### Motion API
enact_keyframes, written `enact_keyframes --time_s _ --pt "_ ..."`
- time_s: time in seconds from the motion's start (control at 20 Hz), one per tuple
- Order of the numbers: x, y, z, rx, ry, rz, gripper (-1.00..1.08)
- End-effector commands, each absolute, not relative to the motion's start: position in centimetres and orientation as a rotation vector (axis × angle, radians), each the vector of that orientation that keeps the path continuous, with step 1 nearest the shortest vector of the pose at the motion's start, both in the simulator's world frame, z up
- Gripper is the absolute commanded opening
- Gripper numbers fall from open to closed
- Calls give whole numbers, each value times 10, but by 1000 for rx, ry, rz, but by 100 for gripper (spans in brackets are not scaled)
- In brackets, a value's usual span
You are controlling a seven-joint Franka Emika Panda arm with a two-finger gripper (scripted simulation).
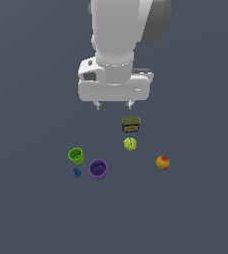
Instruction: Pick up a designated object from a clutter of objects.
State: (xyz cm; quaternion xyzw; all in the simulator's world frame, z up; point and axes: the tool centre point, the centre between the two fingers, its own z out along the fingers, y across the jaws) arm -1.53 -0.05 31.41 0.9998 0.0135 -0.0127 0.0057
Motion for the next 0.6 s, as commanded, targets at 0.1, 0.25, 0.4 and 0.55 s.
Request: enact_keyframes --time_s 0.1,0.25,0.4,0.55 --pt "-15 -3 314 3128 38 -42 100" --pt "-16 -16 315 3117 17 -51 100" --pt "-17 -29 316 3107 -7 -60 100" --pt "-18 -31 316 3106 -11 -62 100"
